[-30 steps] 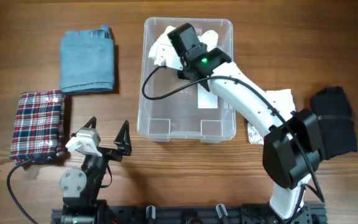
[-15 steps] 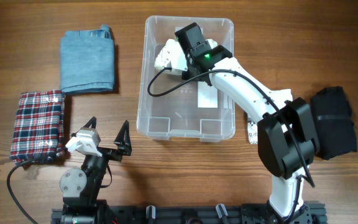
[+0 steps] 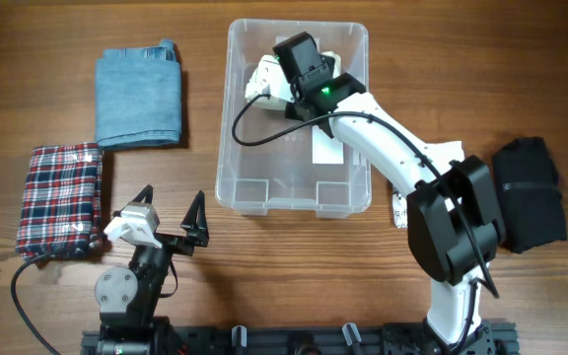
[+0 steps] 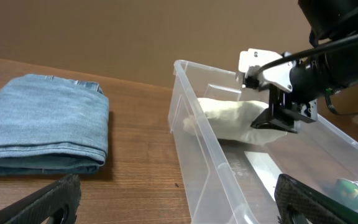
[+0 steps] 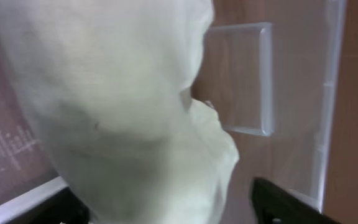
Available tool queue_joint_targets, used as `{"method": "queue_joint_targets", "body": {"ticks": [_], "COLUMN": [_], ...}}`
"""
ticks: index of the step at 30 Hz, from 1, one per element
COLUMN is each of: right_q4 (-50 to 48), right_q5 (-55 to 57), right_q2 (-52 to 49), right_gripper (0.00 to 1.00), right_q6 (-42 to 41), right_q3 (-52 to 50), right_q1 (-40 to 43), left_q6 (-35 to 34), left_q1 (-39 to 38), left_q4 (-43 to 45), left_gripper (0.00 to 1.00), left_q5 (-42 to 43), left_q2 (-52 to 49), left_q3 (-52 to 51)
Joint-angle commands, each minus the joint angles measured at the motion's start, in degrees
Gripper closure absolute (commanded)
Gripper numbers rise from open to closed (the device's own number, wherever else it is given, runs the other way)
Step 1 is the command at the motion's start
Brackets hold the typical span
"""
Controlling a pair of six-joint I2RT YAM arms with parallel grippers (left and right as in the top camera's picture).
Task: Pack container
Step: 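Carry the cream garment left over the clear bin and lower it, then open the right gripper and press the cream garment flat in the bin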
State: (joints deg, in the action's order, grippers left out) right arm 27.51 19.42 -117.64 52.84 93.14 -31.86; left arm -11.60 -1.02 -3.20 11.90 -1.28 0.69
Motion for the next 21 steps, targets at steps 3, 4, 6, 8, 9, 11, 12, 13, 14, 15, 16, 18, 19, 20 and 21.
{"method": "queue_joint_targets", "body": {"ticks": [3,4,6,8,9,11,12,13,14,15,16,18,19,20,21], "right_q4": [-1.81,-1.79,-1.79,-1.79,-1.75,-1.73,-1.38,-0.87,-0.20,0.66,1.70,4.39,5.90,6.86,8.24], "right_q5": [2.47,2.40,2.40,1.81,1.01,-0.02,-0.85,-1.95,-3.39,-5.09,-6.99,-11.23,-13.55,-14.86,-16.11], "right_q2": [5.92,6.62,8.09,9.55,10.56,11.56,12.07,12.26,12.44,12.44,12.41,12.11,12.07,12.04,12.04], "right_gripper": [0.00,0.00,0.00,0.00,0.00,0.00,0.01,0.02,0.04,0.07,0.13,0.28,0.37,0.42,0.50], "right_q6": [-5.75,-6.88,-10.16,-14.36,-18.01,-22.71,-25.46,-27.98,-30.56,-32.83,-34.93,-39.76,-42.62,-44.28,-46.21], "right_q3": [0.98,0.98,0.98,0.98,0.98,0.98,0.98,0.98,0.98,0.98,0.98,0.96,0.96,0.96,0.96], "right_q1": [-0.44,-0.44,-0.44,-0.44,-0.44,-0.44,-0.44,-0.44,-0.44,-0.44,-0.44,-0.37,-0.37,-0.37,-0.39], "left_q6": [0.90,0.92,0.92,0.92,0.90,0.92,0.92,0.92,0.92,0.90,0.90,0.92,0.90,0.92,0.92], "left_q1": [0.50,0.50,0.50,0.50,0.50,0.50,0.50,0.50,0.50,0.50,0.50,0.50,0.50,0.50,0.50], "left_q4": [-0.07,-0.07,-0.07,-0.07,-0.07,-0.07,-0.07,-0.07,-0.07,-0.07,-0.07,-0.07,-0.07,-0.07,-0.07], "left_gripper": [0.00,0.00,0.00,0.00,0.00,0.00,0.00,0.00,0.00,0.00,0.00,0.00,0.00,0.00,0.00], "left_q5": [0.07,0.07,0.07,0.07,0.07,0.07,0.07,0.07,0.07,0.07,0.07,0.07,0.07,0.07,0.07], "left_q2": [-0.02,-0.02,-0.02,-0.02,-0.02,-0.02,-0.02,-0.02,-0.02,-0.02,-0.02,-0.02,-0.02,-0.02,-0.02], "left_q3": [-0.37,-0.35,-0.37,-0.35,-0.37,-0.35,-0.37,-0.35,-0.35,-0.35,-0.37,-0.35,-0.37,-0.37,-0.37]}}
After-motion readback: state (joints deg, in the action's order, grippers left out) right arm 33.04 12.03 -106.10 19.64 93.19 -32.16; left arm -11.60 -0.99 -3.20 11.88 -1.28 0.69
